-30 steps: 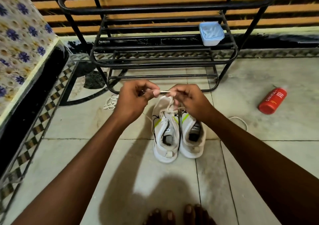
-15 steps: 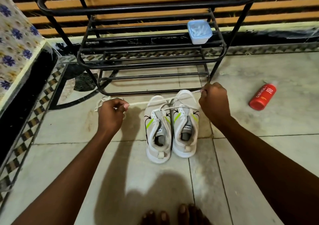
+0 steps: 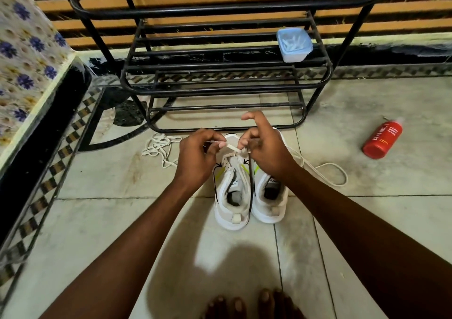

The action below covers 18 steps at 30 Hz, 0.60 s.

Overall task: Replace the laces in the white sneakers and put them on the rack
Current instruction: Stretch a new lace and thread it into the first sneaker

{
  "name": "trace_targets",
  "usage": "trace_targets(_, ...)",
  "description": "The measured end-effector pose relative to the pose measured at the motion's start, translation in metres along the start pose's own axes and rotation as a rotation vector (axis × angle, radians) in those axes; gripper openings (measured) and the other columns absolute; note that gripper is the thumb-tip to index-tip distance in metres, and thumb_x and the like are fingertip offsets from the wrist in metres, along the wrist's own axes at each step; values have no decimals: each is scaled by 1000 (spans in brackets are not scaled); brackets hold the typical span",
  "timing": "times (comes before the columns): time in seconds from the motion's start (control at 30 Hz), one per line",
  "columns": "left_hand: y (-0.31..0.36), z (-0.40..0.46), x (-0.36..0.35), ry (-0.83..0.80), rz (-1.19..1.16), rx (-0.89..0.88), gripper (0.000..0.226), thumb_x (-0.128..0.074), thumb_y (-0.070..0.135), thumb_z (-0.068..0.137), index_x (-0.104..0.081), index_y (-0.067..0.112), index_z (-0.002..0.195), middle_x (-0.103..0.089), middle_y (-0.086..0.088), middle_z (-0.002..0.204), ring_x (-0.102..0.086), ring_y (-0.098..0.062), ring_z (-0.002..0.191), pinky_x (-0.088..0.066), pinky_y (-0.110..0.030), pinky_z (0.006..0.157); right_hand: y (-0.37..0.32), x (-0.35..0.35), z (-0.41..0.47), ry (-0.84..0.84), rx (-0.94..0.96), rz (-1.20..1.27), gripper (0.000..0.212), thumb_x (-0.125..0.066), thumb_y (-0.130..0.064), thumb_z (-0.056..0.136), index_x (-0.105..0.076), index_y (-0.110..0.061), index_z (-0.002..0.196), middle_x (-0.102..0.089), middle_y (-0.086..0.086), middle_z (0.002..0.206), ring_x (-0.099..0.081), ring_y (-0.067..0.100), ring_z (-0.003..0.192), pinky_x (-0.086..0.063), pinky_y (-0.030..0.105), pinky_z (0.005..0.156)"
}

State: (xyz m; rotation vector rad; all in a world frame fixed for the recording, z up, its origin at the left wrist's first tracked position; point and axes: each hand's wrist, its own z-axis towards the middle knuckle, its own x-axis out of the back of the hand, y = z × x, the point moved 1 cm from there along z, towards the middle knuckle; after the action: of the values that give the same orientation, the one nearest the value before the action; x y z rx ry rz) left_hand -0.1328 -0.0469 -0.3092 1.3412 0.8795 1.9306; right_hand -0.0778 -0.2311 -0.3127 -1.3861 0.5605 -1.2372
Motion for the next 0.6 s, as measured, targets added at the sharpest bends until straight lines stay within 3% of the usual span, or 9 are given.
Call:
trace_targets(0.07, -6, -2, 0, -5, -36, 3, 16, -69, 1, 95, -78, 15, 93, -72, 7, 85, -68, -10, 71, -59, -33, 70, 2, 3, -2, 25, 13, -35, 44, -49, 6, 83, -49, -14, 122, -59, 12, 78, -66, 26, 74, -60, 47, 73)
trace_targets(0.13, -8, -4, -1, -13, -83, 51, 17, -68, -2, 94, -77, 13, 93, -74, 6, 83, -69, -13, 68, -60, -35, 70, 7, 4, -2, 14, 78, -137, 39, -52, 8, 81, -55, -10, 116, -62, 7, 85, -66, 21, 83, -57, 44, 77)
trace_targets(0.23, -2, -7, -4, -14, -91, 44, 12, -72, 2, 91, -73, 14, 89, -73, 8, 80, -69, -11, 71, -56, -28, 68, 10, -3, -3, -92, 112, -173, 34, -72, -2, 84, -62, -8, 117, -68, 2, 104, -66, 13, 102, -55, 36, 88)
trace_targets(0.3, 1, -7, -5, 21, -35, 21, 15, -72, 5, 92, -67, 18, 87, -70, 11, 80, -67, -6, 74, -48, -18, 67, 10, -7, -2, -132, 55, -136, 30, -79, -12, 83, -66, -9, 110, -69, 3, 96, -68, 17, 91, -57, 37, 84)
trace_targets(0.37, -1, -5, -5, 47, 1, 26, 15, -72, 9, 92, -65, 20, 86, -69, 10, 82, -65, -5, 78, -45, -15, 67, 10, -10, -1, -111, 32, -141, 18, -77, -8, 84, -68, -8, 100, -67, 7, 84, -67, 22, 76, -58, 43, 75)
trace_targets(0.43, -4, -5, -5, 54, 11, 37, 15, -74, 10, 91, -66, 21, 84, -69, 8, 83, -65, -6, 77, -47, -18, 67, 12, -10, 0, -70, 59, -188, 10, -72, -2, 86, -69, -7, 93, -66, 7, 80, -65, 20, 70, -57, 43, 69)
trace_targets(0.6, -13, -6, -9, 14, -48, 104, 19, -66, 1, 95, -74, 19, 92, -73, 9, 79, -70, -9, 71, -60, -34, 70, 9, -15, 3, -41, 170, -353, 16, -73, -2, 79, -70, -13, 91, -64, -1, 83, -59, 11, 75, -50, 31, 70)
